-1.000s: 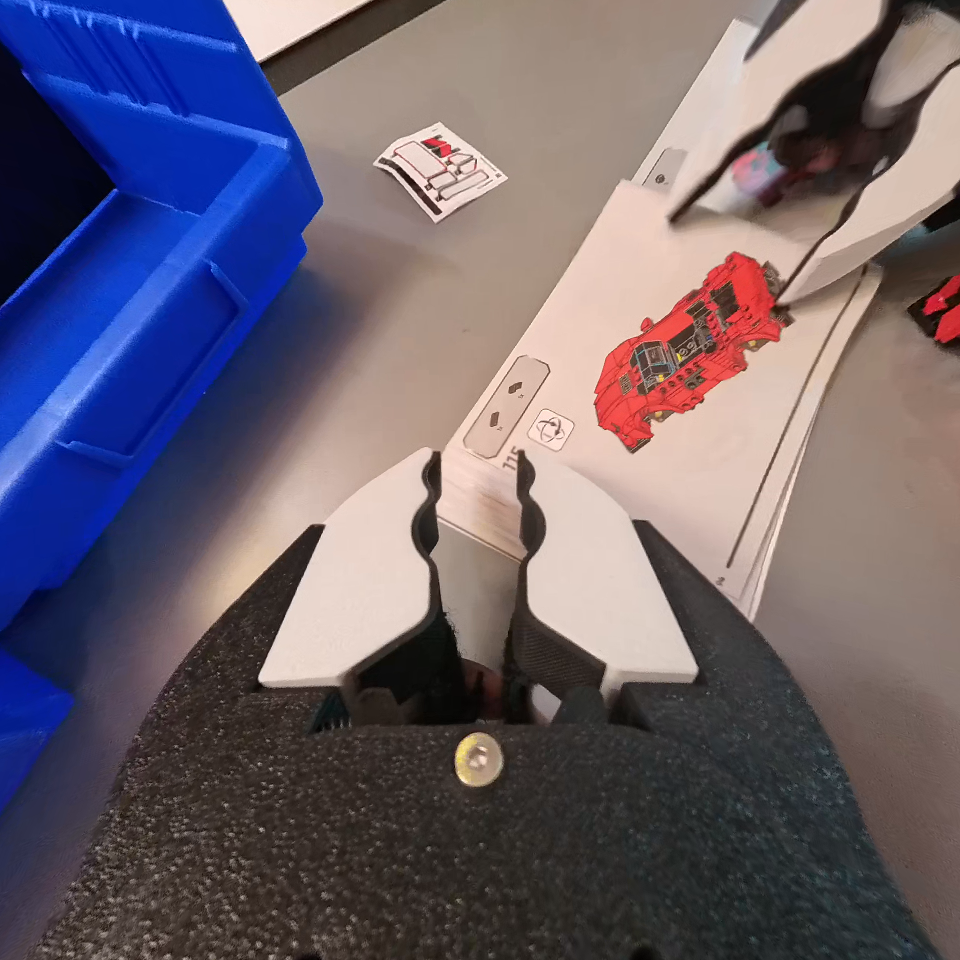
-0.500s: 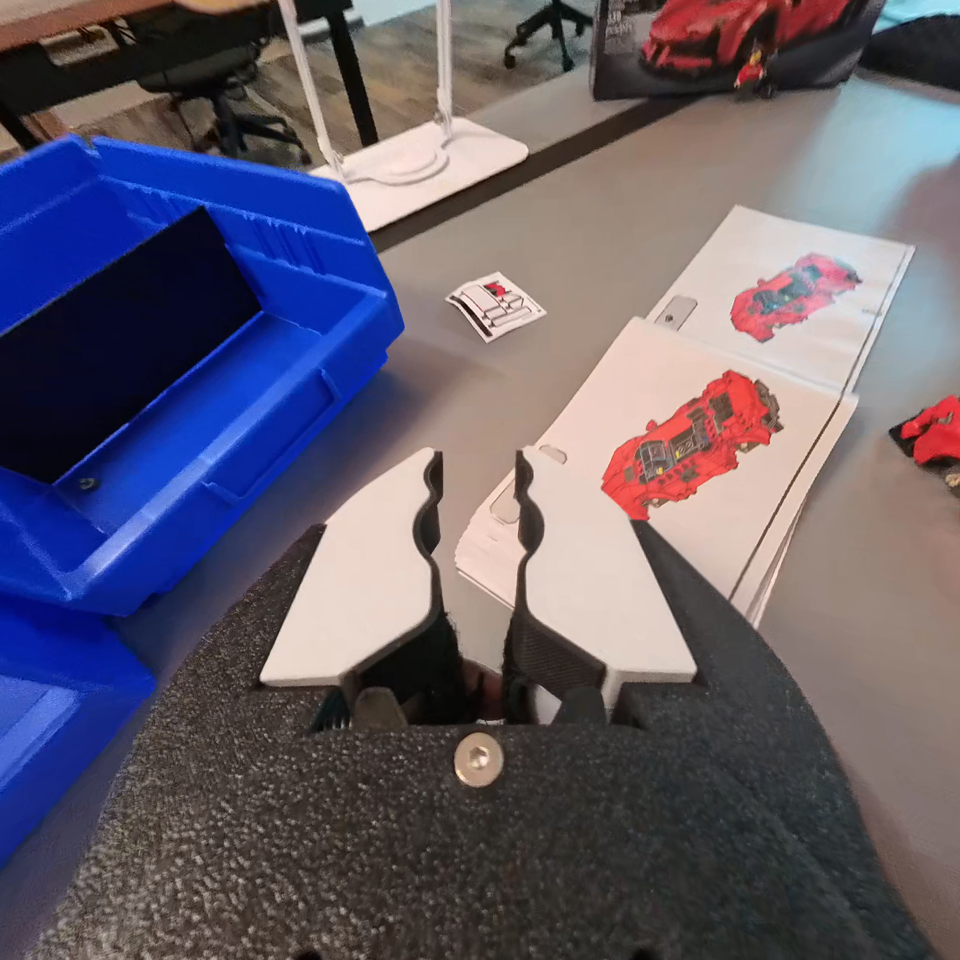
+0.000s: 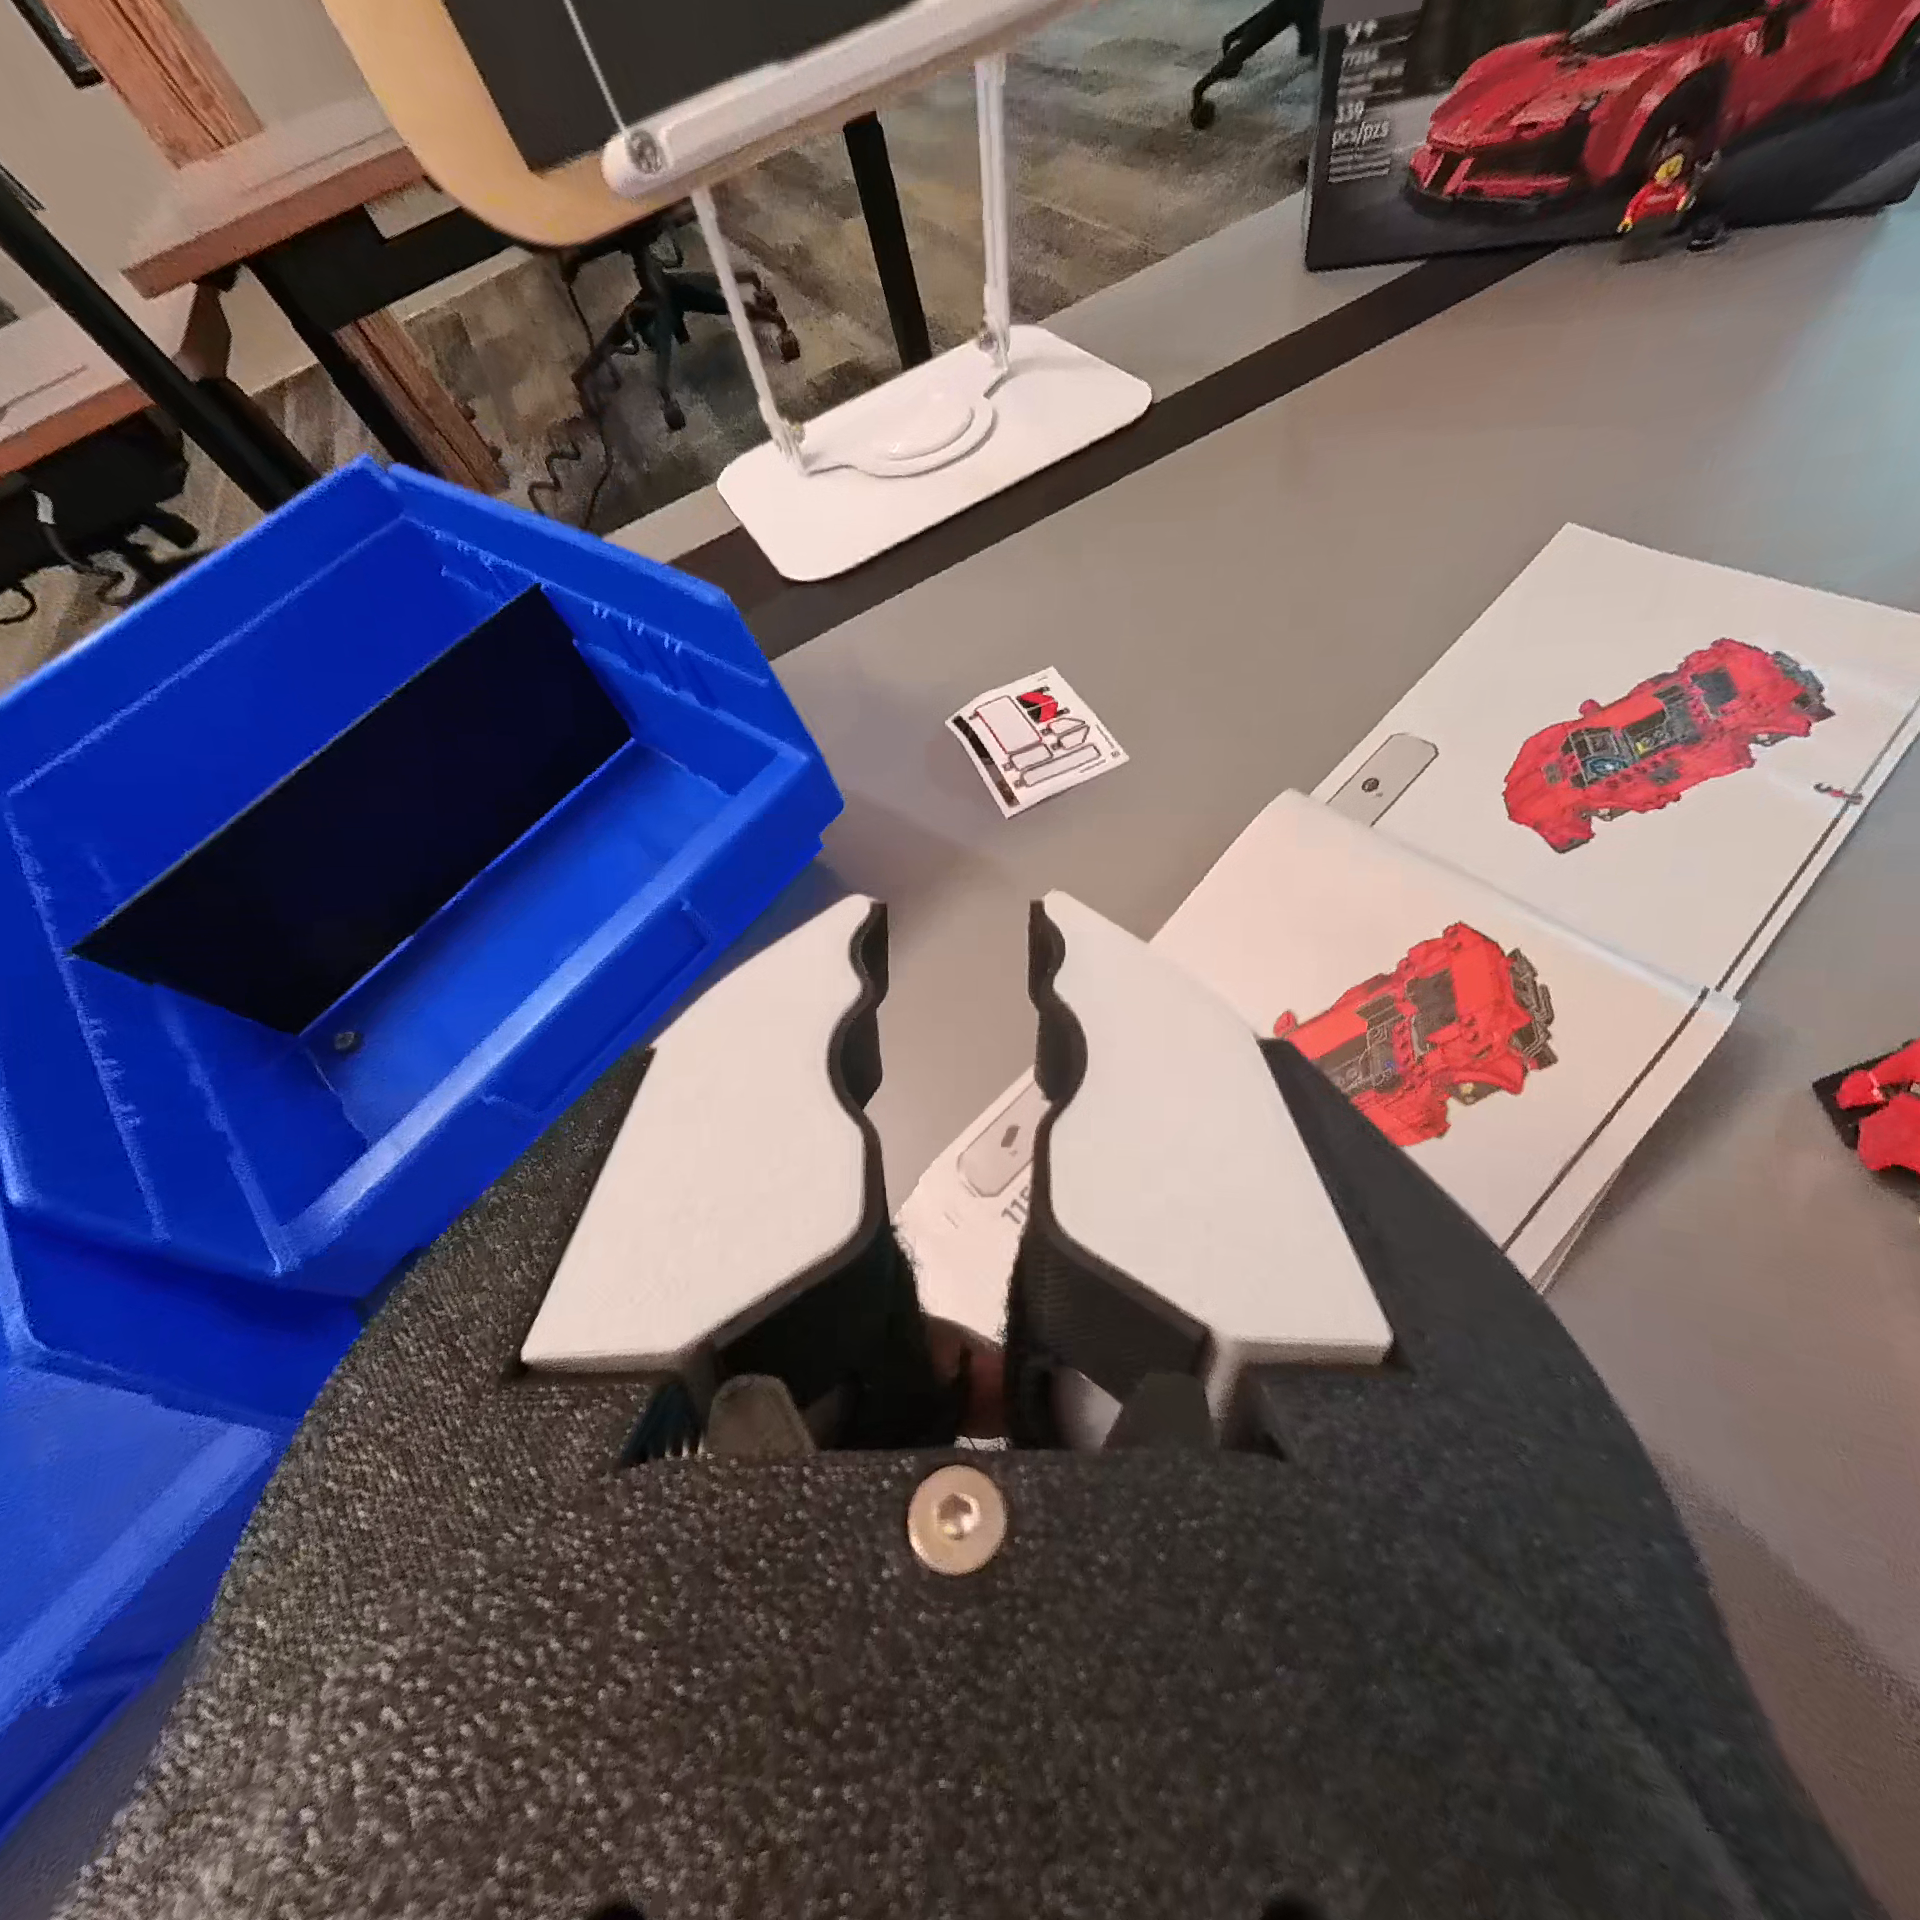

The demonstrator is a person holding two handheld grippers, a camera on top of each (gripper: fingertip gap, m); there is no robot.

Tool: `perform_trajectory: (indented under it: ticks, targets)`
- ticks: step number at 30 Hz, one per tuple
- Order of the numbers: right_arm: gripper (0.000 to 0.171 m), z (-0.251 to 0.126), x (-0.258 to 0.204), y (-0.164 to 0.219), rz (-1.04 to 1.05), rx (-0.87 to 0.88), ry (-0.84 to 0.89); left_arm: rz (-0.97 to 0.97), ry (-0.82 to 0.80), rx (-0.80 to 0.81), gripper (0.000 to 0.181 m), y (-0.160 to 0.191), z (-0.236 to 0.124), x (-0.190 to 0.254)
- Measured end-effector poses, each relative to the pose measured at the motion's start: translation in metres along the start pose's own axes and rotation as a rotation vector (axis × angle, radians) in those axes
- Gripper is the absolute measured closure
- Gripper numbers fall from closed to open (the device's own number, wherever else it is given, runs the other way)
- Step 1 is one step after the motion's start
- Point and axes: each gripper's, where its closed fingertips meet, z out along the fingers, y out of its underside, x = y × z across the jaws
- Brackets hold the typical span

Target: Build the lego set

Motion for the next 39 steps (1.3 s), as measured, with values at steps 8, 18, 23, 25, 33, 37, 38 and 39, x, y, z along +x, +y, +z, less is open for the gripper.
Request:
perform_trajectory:
  ticks: [8,18,23,25,33,37,38,39]
  targets:
    - [0.148,0.016,-0.059,-0.043,-0.138,0.165,-0.141,0.052,0.008,-0.031,0.155,-0.006,0.013,0.017]
    - [0.153,-0.025,-0.022,-0.001,0.050,0.094,0.180,0.093,0.049,-0.030,0.156,-0.016,0.029,0.024]
    - [0.160,-0.004,-0.010,0.015,0.145,-0.152,0.142,0.089,0.099,-0.009,0.156,-0.018,0.037,0.035]
    - [0.161,0.011,-0.005,0.020,0.116,-0.303,0.145,0.104,0.120,-0.008,0.156,-0.016,0.037,0.041]
    - [0.148,0.053,-0.004,0.039,0.055,-0.663,0.027,0.088,0.107,0.025,0.158,-0.009,0.015,0.022]
    - [0.145,0.064,-0.012,0.030,0.148,-0.559,-0.113,0.058,0.100,0.018,0.158,0.002,0.011,0.014]
    - [0.145,0.065,-0.011,0.028,0.160,-0.538,-0.120,0.054,0.100,0.017,0.158,0.004,0.010,0.013]
    - [0.145,0.067,-0.018,0.020,0.153,-0.489,-0.166,0.052,0.101,0.018,0.158,0.006,0.009,0.012]
